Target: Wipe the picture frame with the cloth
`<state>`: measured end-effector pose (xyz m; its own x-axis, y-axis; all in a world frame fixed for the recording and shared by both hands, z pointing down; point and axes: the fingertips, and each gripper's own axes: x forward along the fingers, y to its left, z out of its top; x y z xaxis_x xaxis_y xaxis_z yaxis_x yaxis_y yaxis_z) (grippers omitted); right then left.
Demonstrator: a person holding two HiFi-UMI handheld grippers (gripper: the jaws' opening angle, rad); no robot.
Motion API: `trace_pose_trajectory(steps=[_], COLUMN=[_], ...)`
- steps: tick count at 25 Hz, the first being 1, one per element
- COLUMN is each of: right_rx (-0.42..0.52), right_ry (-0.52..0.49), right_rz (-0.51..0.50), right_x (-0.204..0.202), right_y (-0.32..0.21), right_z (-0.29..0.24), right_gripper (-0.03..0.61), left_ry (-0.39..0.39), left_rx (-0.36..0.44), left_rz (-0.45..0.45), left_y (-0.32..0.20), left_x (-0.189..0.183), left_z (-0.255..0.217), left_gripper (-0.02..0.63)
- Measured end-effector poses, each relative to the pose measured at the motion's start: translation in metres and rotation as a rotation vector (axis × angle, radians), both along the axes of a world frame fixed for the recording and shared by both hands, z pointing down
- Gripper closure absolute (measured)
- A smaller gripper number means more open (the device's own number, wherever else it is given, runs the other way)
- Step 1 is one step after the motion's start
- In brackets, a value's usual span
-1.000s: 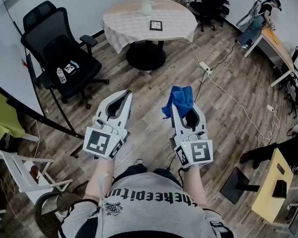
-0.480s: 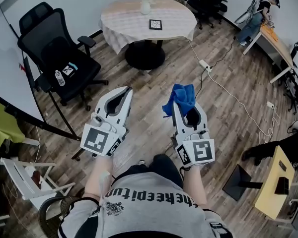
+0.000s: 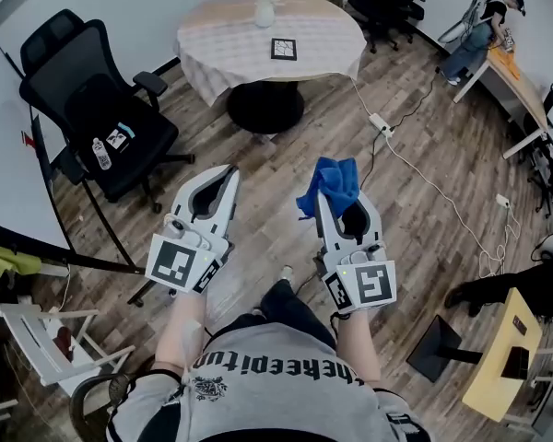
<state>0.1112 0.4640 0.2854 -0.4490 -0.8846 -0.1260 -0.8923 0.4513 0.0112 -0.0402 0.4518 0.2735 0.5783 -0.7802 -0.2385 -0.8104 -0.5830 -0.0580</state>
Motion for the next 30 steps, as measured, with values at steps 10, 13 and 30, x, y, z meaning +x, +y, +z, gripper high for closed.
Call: trace_pose_trajectory(steps=[10, 13, 30], right_rx=[0.035, 0.043, 0.02], right_ry=[-0.025, -0.027, -0.046], right_rz=[-0.069, -0.091, -0.103], right_x=[0.036, 0.045, 0.044], right_y=[-0.098, -0.121, -0.236], right_z=[-0.017, -0.02, -0.01], right_gripper=[0.428, 0.428, 0.428], left_ry=[-0.016, -0.019, -0.021], left_rx=[0.042, 0.055, 0.038], left_rz=[-0.067, -0.079, -0.095], left_y=[-0.086, -0.107, -0.221], left_x=[0.035, 0.048, 0.046], left_z=[-0.021, -0.026, -0.019], left_gripper=[0.598, 0.597, 0.598])
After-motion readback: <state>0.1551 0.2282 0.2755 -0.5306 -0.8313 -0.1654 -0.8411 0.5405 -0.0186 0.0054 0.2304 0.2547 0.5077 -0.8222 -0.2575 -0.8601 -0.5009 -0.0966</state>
